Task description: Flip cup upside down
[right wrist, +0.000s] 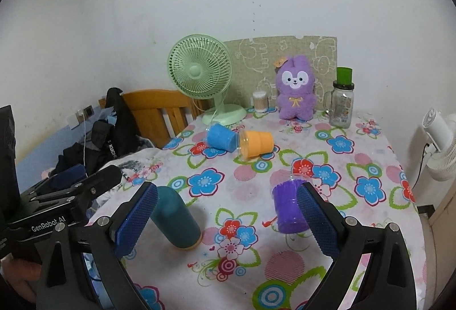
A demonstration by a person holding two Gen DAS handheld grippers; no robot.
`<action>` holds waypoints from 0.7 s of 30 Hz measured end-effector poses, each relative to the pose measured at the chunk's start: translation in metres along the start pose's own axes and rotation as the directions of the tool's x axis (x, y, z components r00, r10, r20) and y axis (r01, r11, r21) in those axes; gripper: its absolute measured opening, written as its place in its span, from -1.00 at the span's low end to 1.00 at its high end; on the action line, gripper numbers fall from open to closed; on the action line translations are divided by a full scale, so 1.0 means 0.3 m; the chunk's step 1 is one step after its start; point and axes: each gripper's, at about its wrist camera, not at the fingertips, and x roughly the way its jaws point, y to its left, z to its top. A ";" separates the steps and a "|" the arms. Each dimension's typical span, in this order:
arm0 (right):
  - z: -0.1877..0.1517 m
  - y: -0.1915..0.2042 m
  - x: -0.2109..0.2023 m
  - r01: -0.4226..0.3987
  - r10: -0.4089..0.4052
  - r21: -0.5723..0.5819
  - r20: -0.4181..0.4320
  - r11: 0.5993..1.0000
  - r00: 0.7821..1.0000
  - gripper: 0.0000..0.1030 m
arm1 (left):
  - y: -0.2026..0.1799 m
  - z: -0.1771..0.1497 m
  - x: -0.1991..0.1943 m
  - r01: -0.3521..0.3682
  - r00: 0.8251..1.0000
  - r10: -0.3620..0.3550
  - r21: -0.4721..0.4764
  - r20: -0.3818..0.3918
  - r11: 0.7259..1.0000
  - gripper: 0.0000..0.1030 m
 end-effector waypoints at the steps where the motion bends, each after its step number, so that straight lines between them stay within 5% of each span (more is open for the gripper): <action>1: -0.001 0.000 0.003 0.001 -0.001 0.000 -0.001 1.000 1.000 0.92 | 0.000 0.000 0.000 -0.001 1.000 0.001 0.001 -0.001 1.000 0.99; 21: -0.009 -0.003 0.011 -0.005 0.005 0.002 -0.012 1.000 1.000 0.92 | 0.006 -0.001 0.005 0.000 1.000 0.000 0.002 -0.006 1.000 1.00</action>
